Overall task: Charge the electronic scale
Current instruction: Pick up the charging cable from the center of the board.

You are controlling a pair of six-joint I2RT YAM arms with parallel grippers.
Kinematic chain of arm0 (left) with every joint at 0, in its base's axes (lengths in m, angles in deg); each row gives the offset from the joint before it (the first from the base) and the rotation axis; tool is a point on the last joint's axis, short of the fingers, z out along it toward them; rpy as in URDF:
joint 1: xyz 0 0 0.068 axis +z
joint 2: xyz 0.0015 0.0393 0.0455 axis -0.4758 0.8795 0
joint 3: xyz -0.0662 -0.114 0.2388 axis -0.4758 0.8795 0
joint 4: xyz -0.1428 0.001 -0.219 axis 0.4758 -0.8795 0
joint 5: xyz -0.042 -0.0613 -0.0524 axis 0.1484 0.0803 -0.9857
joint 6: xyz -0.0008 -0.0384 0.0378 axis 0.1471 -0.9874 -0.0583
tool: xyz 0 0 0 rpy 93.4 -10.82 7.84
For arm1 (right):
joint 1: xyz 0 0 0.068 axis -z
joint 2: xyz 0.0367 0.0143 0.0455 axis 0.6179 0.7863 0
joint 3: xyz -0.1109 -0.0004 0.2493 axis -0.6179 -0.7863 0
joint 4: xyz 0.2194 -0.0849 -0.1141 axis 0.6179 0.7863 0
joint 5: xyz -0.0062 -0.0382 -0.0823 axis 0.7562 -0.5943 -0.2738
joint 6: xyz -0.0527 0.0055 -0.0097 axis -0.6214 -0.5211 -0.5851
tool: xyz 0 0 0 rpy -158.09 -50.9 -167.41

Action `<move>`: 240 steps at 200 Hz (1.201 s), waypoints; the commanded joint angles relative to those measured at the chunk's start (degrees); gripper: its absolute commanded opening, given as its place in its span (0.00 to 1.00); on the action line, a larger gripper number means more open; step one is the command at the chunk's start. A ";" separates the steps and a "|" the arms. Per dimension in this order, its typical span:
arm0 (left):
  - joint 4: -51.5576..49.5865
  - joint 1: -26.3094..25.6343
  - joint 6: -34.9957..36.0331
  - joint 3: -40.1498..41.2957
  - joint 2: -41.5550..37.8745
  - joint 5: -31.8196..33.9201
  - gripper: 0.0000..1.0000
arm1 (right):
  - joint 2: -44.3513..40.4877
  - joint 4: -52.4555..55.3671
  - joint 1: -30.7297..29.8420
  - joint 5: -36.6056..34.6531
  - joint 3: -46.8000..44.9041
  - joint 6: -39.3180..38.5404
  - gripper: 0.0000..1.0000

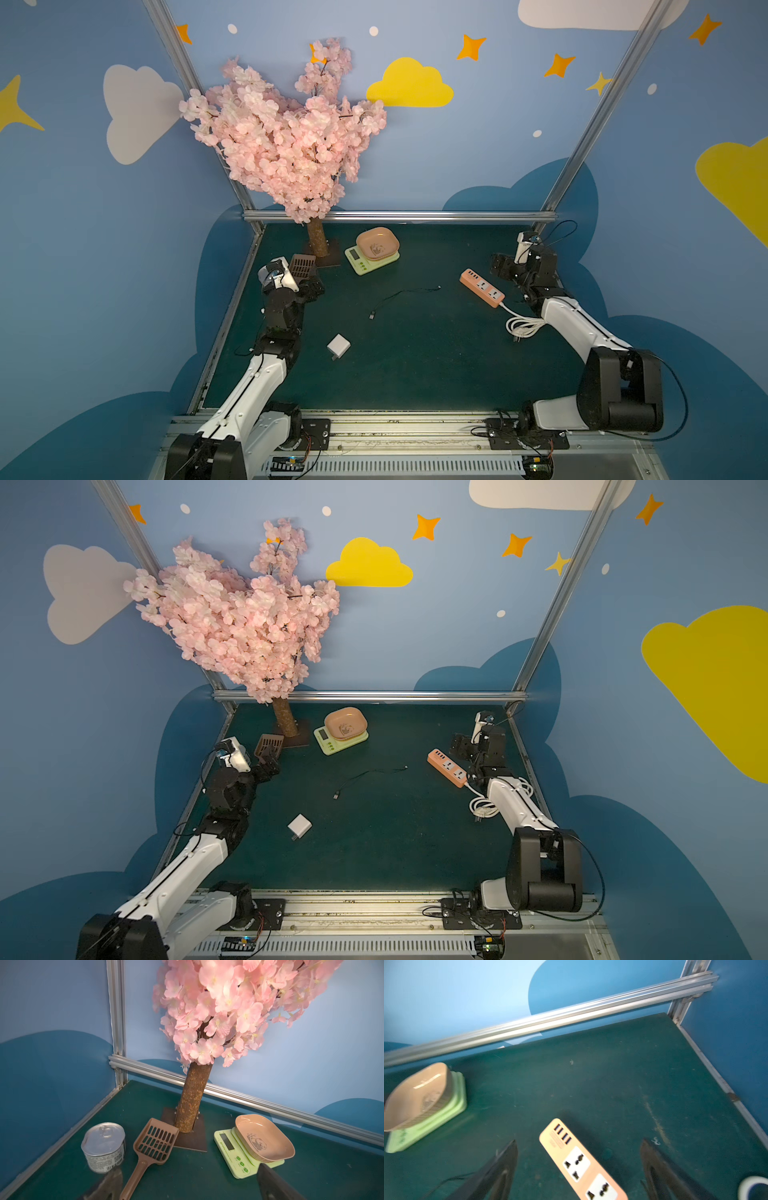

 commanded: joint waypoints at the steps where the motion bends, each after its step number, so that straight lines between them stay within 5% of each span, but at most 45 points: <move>1: -9.94 0.04 -5.89 -0.88 -1.07 -5.36 1.00 | 5.88 11.43 0.47 6.37 6.08 8.88 0.92; 46: -8.59 0.04 -7.14 -1.66 -0.63 -15.70 1.00 | 17.35 23.99 -0.69 26.10 21.09 4.85 0.89; 110: -10.11 0.22 -6.73 -4.01 5.33 -19.16 1.00 | 23.45 26.56 -13.21 34.30 26.11 2.50 0.74; 189: -11.91 1.99 -6.79 -5.70 8.62 -24.32 1.00 | 28.50 38.85 -29.40 23.08 33.94 -34.79 0.69; 240: -12.51 2.16 -6.91 -5.61 7.82 -25.48 1.00 | 35.53 42.34 -34.02 20.09 40.78 -49.24 0.69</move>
